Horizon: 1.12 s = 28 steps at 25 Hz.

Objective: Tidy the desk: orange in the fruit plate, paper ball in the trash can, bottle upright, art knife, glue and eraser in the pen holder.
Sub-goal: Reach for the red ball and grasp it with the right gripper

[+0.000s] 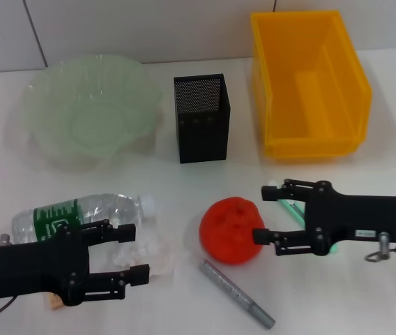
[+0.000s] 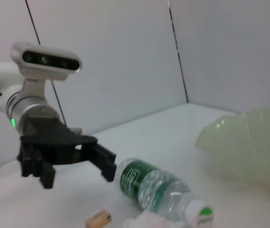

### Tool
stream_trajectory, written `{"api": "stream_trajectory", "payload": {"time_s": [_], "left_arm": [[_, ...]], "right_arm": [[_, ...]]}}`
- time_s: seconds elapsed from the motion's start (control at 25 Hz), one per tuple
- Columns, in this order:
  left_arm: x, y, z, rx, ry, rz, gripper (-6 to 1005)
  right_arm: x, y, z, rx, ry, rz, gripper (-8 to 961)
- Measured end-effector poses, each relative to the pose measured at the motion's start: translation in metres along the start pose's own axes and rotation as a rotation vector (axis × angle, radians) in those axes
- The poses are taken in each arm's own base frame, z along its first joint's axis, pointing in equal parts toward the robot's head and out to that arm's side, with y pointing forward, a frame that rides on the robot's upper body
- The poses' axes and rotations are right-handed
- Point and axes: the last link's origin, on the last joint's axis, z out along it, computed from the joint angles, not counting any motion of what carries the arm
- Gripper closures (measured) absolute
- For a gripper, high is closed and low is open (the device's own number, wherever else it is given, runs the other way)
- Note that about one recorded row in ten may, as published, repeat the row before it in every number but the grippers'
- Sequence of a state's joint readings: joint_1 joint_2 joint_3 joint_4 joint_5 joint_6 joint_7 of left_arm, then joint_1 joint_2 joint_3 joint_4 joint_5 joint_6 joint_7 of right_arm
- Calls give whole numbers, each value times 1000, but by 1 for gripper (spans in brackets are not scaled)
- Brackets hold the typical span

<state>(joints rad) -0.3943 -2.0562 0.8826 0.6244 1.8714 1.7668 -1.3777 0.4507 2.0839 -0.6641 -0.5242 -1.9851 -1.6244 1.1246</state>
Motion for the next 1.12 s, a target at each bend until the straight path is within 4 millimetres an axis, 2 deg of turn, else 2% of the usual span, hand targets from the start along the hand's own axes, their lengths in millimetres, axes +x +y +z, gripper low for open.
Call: {"api": "stream_trajectory", "payload": {"time_s": [0.28, 0.76, 1.12], "left_arm": [[-1, 0, 0, 3, -1, -1, 188], [-1, -1, 1, 9, -1, -1, 188], [-2, -1, 1, 13, -1, -2, 188]], "right_arm": [[4, -6, 7, 61, -27, -18, 196], [15, -10, 30, 62, 73, -30, 232], [10, -13, 34, 67, 57, -34, 260]]}}
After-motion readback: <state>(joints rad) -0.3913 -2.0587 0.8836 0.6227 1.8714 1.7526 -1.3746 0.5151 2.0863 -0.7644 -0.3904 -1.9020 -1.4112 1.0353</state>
